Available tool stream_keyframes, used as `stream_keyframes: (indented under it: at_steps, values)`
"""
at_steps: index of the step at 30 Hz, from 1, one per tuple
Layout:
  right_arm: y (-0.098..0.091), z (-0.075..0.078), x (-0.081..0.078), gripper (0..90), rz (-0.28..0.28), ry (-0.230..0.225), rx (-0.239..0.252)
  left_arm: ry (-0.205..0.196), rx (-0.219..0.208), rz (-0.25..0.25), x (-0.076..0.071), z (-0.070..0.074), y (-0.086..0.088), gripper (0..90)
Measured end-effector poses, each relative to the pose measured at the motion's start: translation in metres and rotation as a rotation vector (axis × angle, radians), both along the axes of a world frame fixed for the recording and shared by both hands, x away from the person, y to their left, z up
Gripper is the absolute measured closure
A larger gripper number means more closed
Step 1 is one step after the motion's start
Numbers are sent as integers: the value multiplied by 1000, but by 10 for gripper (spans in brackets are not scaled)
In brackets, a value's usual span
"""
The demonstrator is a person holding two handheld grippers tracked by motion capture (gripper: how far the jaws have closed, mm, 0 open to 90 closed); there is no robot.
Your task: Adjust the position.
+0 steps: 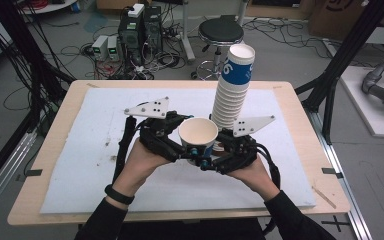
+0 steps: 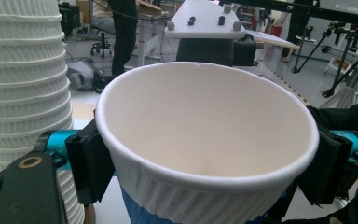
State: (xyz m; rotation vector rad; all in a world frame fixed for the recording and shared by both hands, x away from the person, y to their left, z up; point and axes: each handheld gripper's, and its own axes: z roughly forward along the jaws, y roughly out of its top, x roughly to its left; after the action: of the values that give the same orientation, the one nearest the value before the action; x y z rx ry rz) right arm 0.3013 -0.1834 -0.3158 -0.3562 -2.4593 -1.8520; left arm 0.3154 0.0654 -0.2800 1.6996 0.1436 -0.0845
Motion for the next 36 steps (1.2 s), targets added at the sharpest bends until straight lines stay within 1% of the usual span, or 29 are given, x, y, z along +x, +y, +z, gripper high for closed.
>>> stream_keyframes:
  at_steps: [2, 6, 9, 12, 15, 17, 19, 21, 23, 24, 26, 29, 34, 36]
  values:
    - [0, 0, 1, 220, 1, -10, -7, 1, -1, 4, 0, 0, 1, 200]
    - [-1, 0, 1, 193, -13, -11, -27, -3, 0, 1, 0, 1, 3, 200]
    - [-3, 0, 2, 189, -19, -13, -30, -2, 4, 5, 0, 1, 5, 202]
    - [-7, 1, 3, 189, -22, -20, -29, -11, 20, 14, 0, 2, 7, 203]
    - [-12, 2, 4, 188, -29, -29, -29, -16, 22, 18, 1, 3, 10, 202]
    - [-17, 4, 5, 188, -44, -35, -21, -13, 25, 24, 0, 3, 11, 202]
    - [-23, 5, 6, 188, -50, -39, -17, -21, 39, 31, 0, 3, 12, 202]
    - [-29, 7, 7, 188, -56, -43, -10, -19, 39, 32, 0, 3, 13, 202]
    - [-34, 8, 8, 189, -71, -51, -3, -25, 50, 38, -1, 3, 15, 202]
    - [-37, 9, 8, 189, -76, -48, 0, -25, 53, 41, -1, 4, 16, 202]
    - [-42, 10, 9, 189, -89, -56, 4, -22, 51, 51, -1, 4, 19, 202]
    - [-50, 12, 10, 189, -102, -60, 14, -23, 49, 64, -1, 4, 24, 202]
    - [-61, 14, 11, 188, -136, -68, 21, -20, 69, 97, 0, 2, 34, 200]
    - [-64, 15, 11, 189, -142, -74, 26, -17, 69, 105, 0, 1, 39, 199]
